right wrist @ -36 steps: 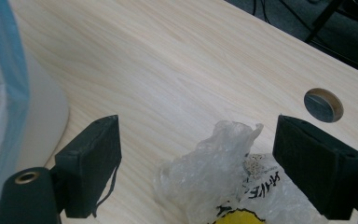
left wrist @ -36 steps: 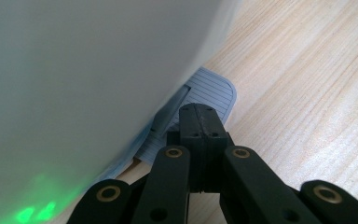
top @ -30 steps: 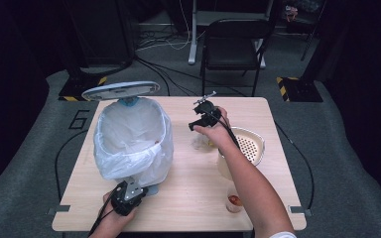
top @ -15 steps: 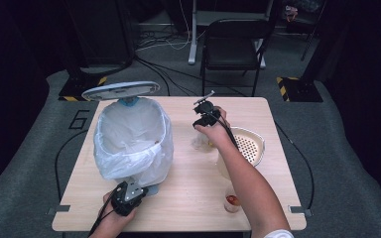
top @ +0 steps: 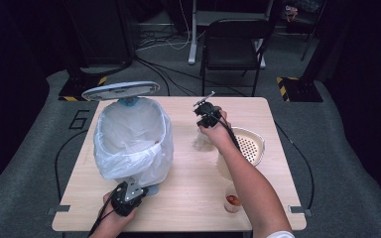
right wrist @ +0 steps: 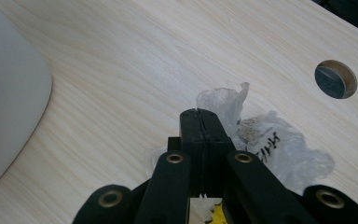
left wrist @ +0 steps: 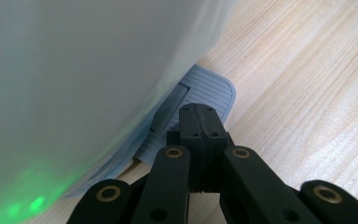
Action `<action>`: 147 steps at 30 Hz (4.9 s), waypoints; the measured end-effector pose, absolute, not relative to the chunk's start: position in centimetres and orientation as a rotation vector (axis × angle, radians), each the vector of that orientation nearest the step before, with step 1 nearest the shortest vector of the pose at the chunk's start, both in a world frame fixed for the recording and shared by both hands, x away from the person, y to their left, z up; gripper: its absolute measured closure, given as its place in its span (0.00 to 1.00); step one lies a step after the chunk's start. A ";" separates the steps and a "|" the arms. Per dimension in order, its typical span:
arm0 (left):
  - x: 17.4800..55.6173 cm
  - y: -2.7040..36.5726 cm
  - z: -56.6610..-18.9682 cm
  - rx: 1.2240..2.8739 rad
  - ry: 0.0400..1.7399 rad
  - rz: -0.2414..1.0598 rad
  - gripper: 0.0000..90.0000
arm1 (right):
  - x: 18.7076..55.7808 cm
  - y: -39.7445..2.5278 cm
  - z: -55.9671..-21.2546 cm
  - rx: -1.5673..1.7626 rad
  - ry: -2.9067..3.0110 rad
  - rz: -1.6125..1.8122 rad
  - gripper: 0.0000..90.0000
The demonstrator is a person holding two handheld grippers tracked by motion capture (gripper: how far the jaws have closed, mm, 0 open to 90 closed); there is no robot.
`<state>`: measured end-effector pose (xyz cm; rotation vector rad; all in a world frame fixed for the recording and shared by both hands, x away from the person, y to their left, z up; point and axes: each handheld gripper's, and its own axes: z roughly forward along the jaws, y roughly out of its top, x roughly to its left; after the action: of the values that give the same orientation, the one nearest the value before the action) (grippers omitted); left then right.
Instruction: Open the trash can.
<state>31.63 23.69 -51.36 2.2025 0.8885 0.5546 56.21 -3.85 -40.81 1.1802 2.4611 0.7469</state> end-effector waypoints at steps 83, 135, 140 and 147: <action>31.8 24.0 -51.0 2.268 0.860 0.565 1.00 | 40.8 -5.6 -20.9 0.546 2.377 1.357 1.00; 31.7 23.9 -51.1 2.253 0.876 0.551 1.00 | 39.9 0.6 -21.1 0.354 2.468 1.538 1.00; 31.7 23.9 -51.1 2.252 0.877 0.551 1.00 | 40.9 1.1 -22.8 0.400 2.490 1.488 1.00; 31.8 23.9 -51.1 2.250 0.878 0.551 1.00 | 41.9 1.4 -24.0 0.448 2.506 1.459 0.94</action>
<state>31.76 23.94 -51.07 2.2503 0.8783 0.5515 41.88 1.42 -24.03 0.4481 2.5061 1.4588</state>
